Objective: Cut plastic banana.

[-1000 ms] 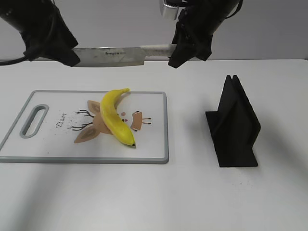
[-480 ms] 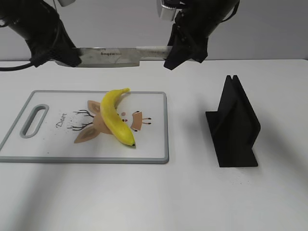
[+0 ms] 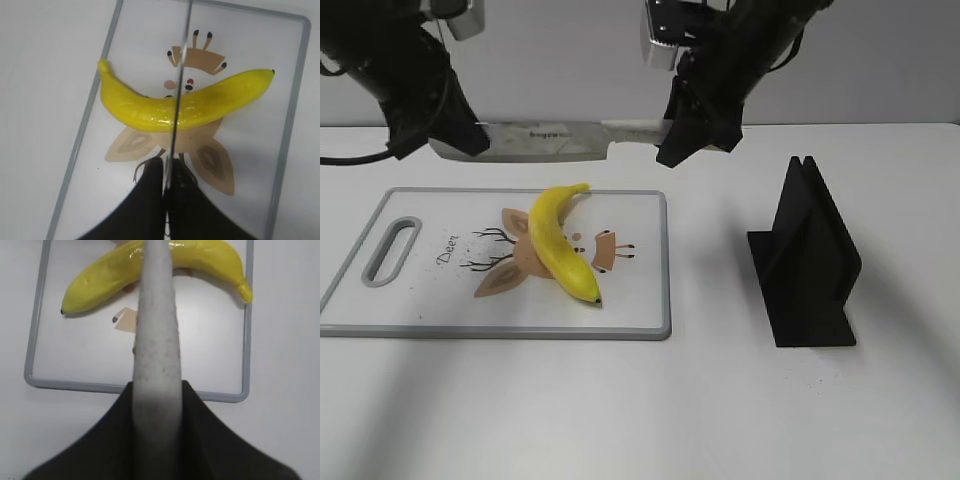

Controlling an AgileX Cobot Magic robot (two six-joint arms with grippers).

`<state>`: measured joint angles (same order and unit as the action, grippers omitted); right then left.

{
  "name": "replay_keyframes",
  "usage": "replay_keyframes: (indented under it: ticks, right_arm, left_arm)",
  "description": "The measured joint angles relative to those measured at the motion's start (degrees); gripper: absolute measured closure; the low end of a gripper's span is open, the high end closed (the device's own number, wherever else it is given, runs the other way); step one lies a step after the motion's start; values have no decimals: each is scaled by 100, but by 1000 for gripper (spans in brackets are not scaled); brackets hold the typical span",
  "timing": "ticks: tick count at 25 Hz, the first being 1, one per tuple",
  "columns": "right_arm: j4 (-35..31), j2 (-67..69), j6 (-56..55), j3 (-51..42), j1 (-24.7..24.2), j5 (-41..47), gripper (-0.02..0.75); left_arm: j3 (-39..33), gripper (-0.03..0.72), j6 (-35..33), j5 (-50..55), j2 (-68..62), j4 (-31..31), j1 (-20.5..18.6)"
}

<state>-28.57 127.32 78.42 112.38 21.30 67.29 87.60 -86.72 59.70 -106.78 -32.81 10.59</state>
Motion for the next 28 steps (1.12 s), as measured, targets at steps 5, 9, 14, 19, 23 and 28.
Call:
replay_keyframes:
  ticks: [5,9,14,19,23,28]
  right_arm:
    - [379,217,-483,0,7,-41,547]
    - [661,314,-676,0,47,-56,538]
    - [727,539,-770,0,123,-68,536]
    - [873,636,-861,0,219,-282,536]
    - [896,842,-922,0,225,-277,535]
    - [892,1003,-939,68,219,-217,535]
  left_arm:
    - [-207,700,123,-529,-230,217,189]
    - [-752,700,194,-1208,-281,241,329]
    - [-970,700,223,-1406,-458,269,334]
    - [-976,700,223,-1579,-582,360,334]
    - [-976,700,217,-1597,-829,362,334]
    - [-891,699,191,-1518,-992,326,323]
